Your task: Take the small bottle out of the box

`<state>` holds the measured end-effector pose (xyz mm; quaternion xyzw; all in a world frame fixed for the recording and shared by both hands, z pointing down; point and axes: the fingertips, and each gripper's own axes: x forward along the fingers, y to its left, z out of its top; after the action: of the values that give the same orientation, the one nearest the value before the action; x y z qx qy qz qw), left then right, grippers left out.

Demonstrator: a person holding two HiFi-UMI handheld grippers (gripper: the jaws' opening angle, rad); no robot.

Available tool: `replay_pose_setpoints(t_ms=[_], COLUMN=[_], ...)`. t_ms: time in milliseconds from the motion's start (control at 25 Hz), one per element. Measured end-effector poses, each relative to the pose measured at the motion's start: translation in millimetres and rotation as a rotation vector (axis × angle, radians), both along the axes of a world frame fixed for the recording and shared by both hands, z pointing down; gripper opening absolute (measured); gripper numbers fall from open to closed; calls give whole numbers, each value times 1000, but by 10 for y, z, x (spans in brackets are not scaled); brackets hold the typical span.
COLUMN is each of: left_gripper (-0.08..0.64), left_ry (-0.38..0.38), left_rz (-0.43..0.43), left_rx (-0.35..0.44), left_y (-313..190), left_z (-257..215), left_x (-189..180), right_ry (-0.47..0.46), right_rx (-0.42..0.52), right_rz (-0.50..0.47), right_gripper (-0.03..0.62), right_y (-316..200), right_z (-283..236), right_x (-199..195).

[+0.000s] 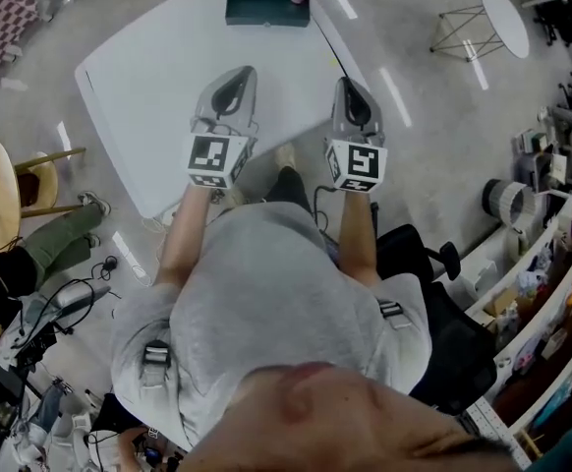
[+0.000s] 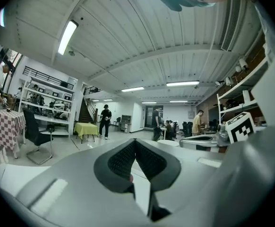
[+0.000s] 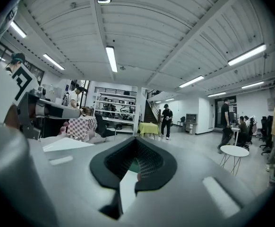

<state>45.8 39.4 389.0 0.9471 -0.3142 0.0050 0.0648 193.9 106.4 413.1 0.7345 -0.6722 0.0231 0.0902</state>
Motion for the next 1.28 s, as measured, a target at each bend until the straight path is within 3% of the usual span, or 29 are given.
replay_pose_setpoints(t_ms=[240,640,1280], left_gripper=[11,11,11], left_ry=[-14,-27,-82], left_rz=[-95,-226,-316], left_rx=[-8,-46,-121], left_y=[-307,-876,-1560], left_z=[-123,102,633], left_x=[308,577,880], right_ry=[-13,-32,-45], right_rx=[-7,-54,-165], right_rz=[-85,-218,-334], right_gripper=[3,3,3], right_y=[-454,-1258,-2174], right_z=[-114,123,698], right_x=[378,679,954])
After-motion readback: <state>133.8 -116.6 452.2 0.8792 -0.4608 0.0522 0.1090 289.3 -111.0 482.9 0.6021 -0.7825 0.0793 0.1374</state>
